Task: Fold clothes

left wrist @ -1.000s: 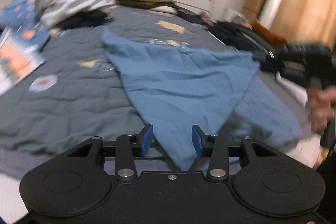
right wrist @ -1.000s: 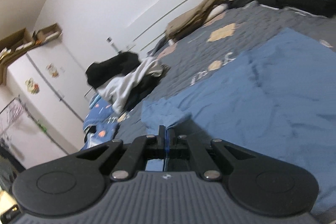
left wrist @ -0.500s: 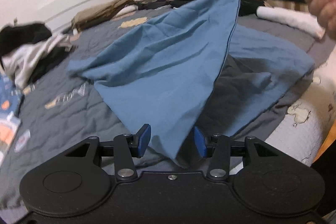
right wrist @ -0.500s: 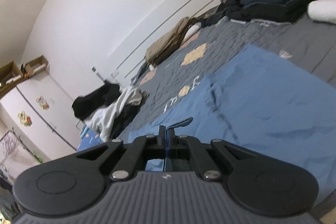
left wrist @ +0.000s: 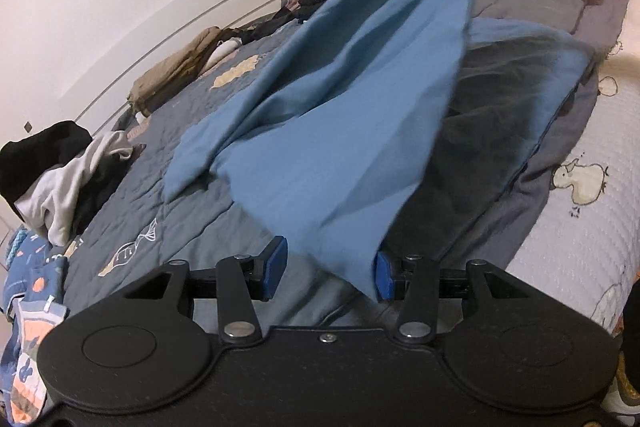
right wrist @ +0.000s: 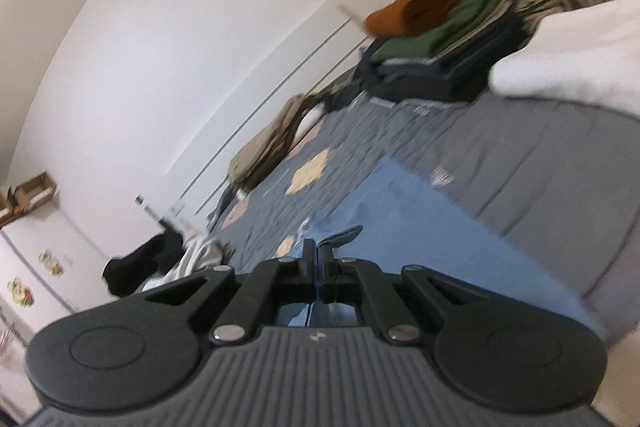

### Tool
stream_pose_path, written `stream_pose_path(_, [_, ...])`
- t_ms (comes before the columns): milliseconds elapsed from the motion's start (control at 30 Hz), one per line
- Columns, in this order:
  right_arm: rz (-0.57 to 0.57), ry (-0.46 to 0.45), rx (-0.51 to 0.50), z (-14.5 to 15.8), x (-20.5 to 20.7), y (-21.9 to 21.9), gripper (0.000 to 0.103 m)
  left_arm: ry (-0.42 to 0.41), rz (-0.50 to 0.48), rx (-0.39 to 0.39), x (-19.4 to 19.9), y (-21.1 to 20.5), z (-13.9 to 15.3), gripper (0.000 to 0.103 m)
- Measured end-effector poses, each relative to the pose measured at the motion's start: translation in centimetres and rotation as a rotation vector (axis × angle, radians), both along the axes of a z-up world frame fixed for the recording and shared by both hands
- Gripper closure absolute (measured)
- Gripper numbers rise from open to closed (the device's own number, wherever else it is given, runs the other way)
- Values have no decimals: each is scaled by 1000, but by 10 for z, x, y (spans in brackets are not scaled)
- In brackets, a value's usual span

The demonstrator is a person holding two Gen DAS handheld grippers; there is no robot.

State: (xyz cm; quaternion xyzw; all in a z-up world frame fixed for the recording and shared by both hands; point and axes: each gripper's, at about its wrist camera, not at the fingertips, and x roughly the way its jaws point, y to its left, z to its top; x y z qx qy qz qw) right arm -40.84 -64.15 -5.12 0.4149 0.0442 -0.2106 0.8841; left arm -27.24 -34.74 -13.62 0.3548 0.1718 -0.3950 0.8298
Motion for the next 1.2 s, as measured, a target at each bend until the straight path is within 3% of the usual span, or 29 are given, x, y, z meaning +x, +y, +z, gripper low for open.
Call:
stream_pose_path(133, [-65, 18, 16, -9, -26, -12, 103, -14, -6, 4, 0, -6, -1, 58])
stream_pose_path(233, [-103, 87, 38, -21, -42, -18, 103, -7, -1, -1, 4, -7, -2, 58])
stream_pose_path(333, [-121, 177, 67, -34, -53, -19, 103, 7, 11, -10, 9, -8, 0, 58])
stream_pose_path(700, [-97, 538, -2, -67, -35, -9, 103, -24, -3, 29, 8, -12, -7, 57])
stream_pose_path(733, [-92, 557, -1, -69, -33, -8, 103, -27, -6, 34, 8, -12, -8, 59])
stream_pose_path(800, [-83, 583, -3, -72, -31, -5, 103, -9, -22, 44, 9, -12, -8, 81])
stream_pose_path(900, [-74, 601, 4, -76, -30, -3, 103, 17, -53, 69, 10, -12, -8, 94])
stream_pose_path(1200, [-61, 628, 3, -80, -25, 0, 103, 47, -104, 85, 6, -1, 9, 98])
